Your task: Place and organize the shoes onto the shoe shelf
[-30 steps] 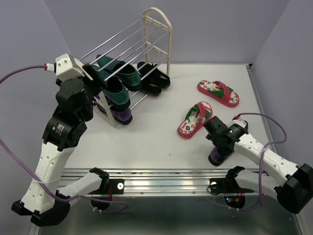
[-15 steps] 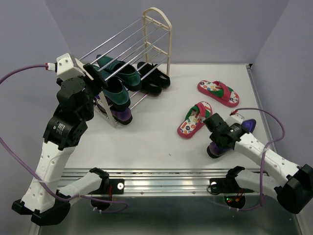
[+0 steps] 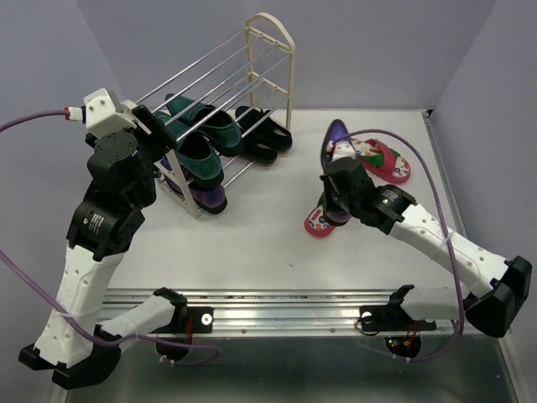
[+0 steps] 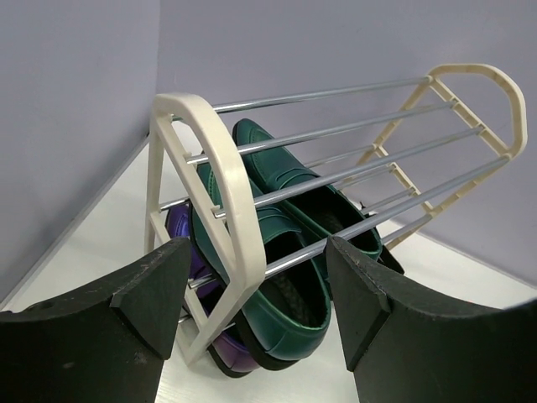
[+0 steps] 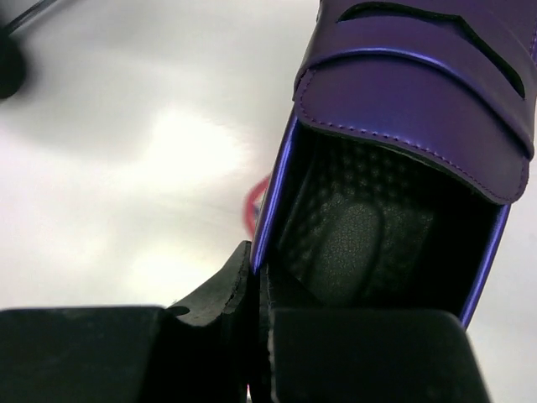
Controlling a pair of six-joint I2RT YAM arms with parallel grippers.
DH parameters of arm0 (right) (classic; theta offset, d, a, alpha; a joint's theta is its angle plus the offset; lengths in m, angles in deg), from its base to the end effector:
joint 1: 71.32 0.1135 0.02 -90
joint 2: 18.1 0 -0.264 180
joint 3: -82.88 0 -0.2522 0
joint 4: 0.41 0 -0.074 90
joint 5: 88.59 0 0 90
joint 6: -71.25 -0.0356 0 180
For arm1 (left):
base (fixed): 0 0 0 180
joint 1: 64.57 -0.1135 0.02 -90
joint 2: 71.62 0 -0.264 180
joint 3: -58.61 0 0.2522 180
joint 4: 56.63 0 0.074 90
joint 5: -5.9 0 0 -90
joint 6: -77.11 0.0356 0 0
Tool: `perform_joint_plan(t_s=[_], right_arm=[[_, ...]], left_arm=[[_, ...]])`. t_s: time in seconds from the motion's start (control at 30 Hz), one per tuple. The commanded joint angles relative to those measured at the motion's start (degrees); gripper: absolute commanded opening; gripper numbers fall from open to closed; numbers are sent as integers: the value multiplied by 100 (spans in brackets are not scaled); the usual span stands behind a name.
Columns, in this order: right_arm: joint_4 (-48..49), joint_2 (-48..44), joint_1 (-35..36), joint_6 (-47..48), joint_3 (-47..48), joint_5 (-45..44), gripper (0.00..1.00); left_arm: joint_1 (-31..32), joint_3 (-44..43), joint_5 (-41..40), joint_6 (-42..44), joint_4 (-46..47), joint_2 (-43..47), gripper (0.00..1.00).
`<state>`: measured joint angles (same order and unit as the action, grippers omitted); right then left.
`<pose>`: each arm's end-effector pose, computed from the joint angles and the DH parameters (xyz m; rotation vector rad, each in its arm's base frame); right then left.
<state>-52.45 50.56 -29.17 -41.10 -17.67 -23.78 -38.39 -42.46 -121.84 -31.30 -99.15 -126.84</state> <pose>0.1966 0.1576 0.3366 -0.1589 2.2068 0.1163 0.1416 -0.0453 0.5172 -0.4214 1.4668 -0.1232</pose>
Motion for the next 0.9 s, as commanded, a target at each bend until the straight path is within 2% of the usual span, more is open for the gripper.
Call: perform_joint_plan(t_s=[0.0,0.17,0.37,0.57,0.73,0.77,0.8,0.87], right_arm=[[779,348,583,1312,655,1200,1],[963,718,891,1339,541,1981,1],[1226,1166,1190,1382,357,2474,1],[1367,1860,1646,1751,409,2466,1],[1630,2300,1709,1866,296,2177,1],[1692,2327,1709,1857,269,2124,6],[1692,2344,1709,1840,260,2010,29],[1763,2275,1709,1813,225,1887,58]], left_arm=[[11,-269,-217,119,10,20,76],[11,-287,-173,92,-8,-24,76],[11,-261,-120,49,19,-41,76],[11,-234,-76,-13,2,-59,76],[10,-234,-85,-31,-34,-33,76],[11,-225,-76,-39,-34,-33,76],[11,-225,-67,-39,-34,-50,76],[11,-217,-58,-39,-25,-59,76]])
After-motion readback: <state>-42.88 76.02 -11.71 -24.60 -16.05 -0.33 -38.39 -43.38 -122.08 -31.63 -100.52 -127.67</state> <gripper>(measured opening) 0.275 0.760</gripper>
